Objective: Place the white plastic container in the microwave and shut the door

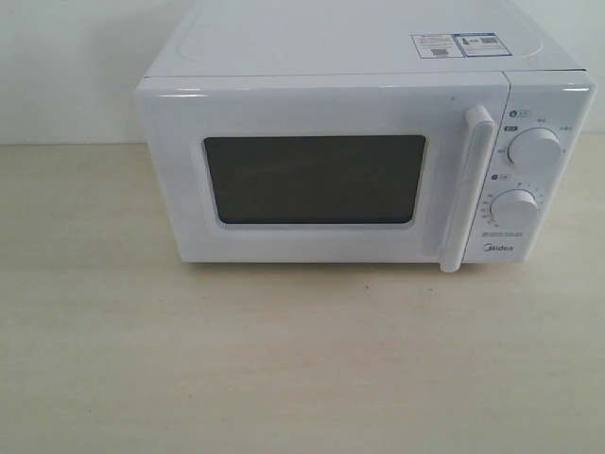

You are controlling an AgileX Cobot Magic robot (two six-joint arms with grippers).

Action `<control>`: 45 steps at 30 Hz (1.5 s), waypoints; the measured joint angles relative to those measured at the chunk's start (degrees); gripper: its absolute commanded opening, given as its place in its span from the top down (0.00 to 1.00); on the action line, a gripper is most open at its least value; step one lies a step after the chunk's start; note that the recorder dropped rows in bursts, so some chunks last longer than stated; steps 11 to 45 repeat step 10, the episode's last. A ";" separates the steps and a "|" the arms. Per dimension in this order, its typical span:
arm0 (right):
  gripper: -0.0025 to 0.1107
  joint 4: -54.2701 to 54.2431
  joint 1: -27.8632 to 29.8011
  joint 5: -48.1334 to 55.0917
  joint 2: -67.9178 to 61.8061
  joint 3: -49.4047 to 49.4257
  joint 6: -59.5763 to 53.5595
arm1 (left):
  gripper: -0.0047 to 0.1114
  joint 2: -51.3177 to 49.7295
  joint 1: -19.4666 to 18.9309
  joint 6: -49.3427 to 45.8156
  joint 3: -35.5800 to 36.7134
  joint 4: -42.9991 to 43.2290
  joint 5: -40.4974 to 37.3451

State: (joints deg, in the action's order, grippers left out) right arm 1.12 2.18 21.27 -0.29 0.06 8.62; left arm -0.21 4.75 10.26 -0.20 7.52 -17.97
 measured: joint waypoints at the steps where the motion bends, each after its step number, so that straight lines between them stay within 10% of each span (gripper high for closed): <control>1: 0.98 0.00 0.00 0.00 0.00 0.00 0.00 | 0.93 0.00 0.00 0.00 0.00 0.00 0.00; 45: 0.98 0.00 0.00 -0.58 0.00 0.00 0.00 | 0.93 0.00 0.00 0.00 0.00 0.00 0.00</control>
